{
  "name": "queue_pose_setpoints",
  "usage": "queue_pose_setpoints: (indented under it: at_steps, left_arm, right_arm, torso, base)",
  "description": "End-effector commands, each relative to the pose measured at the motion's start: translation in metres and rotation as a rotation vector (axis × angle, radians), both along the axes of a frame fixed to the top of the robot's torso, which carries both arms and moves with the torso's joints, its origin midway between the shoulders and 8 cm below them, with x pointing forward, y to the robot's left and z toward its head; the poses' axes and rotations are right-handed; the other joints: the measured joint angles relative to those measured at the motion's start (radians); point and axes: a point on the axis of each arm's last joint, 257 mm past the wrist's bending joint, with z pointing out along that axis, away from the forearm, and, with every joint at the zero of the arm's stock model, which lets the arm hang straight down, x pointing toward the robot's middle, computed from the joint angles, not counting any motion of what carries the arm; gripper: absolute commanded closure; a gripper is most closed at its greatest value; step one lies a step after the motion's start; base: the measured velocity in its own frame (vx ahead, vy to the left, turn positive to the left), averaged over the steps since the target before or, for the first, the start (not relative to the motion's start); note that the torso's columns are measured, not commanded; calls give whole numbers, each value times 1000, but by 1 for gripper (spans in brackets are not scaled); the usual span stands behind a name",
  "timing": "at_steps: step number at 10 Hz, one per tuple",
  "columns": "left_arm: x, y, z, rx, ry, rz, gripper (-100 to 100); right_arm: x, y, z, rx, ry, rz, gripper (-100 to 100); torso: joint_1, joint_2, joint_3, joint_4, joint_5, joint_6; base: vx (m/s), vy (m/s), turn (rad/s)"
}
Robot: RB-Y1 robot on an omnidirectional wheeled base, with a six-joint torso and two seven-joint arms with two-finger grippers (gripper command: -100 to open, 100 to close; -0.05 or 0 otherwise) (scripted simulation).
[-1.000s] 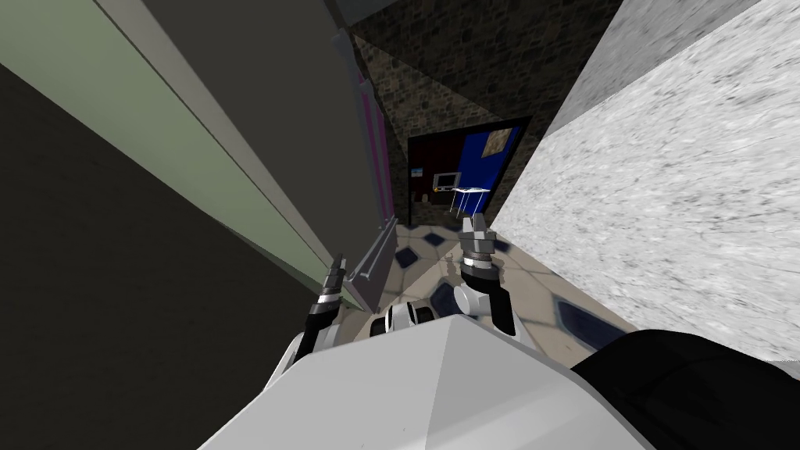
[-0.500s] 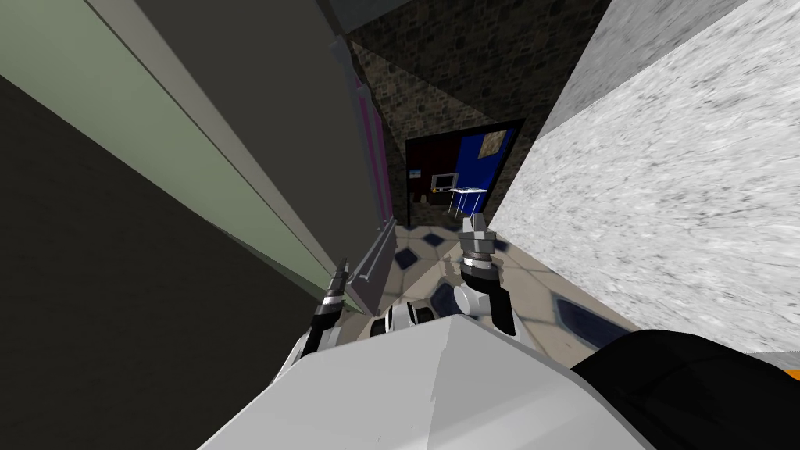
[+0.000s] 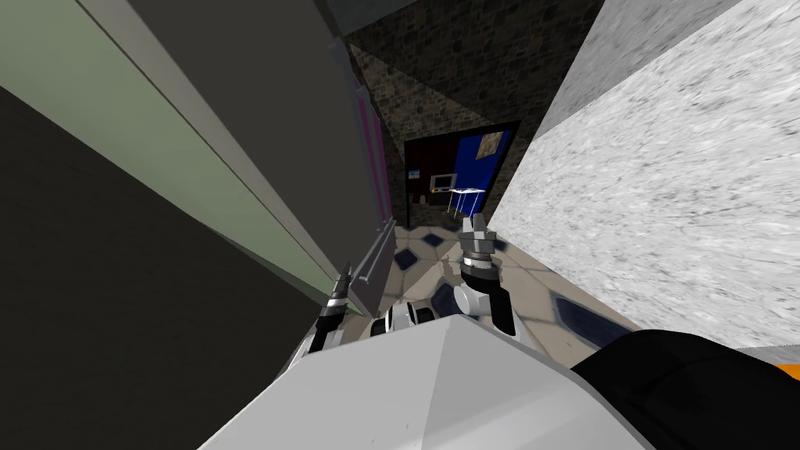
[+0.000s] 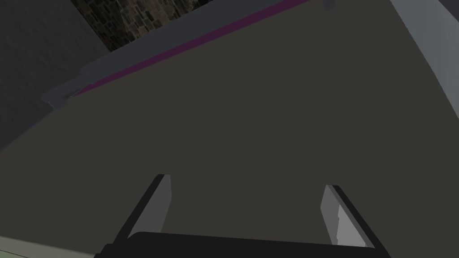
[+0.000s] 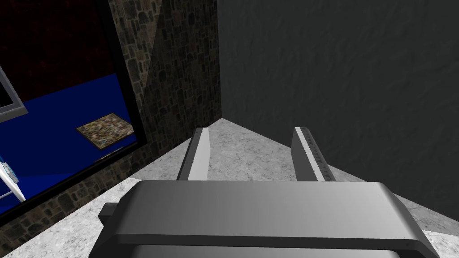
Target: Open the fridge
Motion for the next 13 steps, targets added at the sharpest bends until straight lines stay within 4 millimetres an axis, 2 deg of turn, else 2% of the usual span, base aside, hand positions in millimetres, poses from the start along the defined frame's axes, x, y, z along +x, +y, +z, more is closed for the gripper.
queue_pose_setpoints:
  at_steps: [1, 5, 8, 9, 10, 13]
  left_arm:
    - [2, 3, -23, 3, 39, 5, -100]
    - [2, 0, -49, 3, 77, 3, -100]
    - [0, 1, -76, 1, 125, 6, -100]
    - [0, 1, -76, 1, 125, 6, -100]
    - [-1, -1, -88, 1, 143, 4, -100]
    - [-4, -2, -105, -1, 174, 3, -100]
  right_arm:
    - [0, 0, 0, 0, 0, 0, 0]
    - [0, 0, 0, 0, 0, 0, 0]
    - [0, 0, 0, 0, 0, 0, 0]
    - [0, 0, 0, 0, 0, 0, 0]
    - [0, 0, 0, 0, 0, 0, 0]
    - [0, 0, 0, 0, 0, 0, 0]
  torso:
    - [1, -1, -1, -1, 1, 0]
    - [1, -1, -1, -1, 0, -1]
    - [2, -2, -1, -1, 0, 0]
    - [0, -1, 0, 0, 0, -1]
    - [1, -2, 0, 0, 0, 0]
    - [4, -6, -2, -5, 4, 2]
  base:
    - [7, 11, -38]
    - [15, 10, -28]
    - [17, 13, -24]
    - [9, 1, 3]
    - [8, 7, -33]
    - [19, 19, -17]
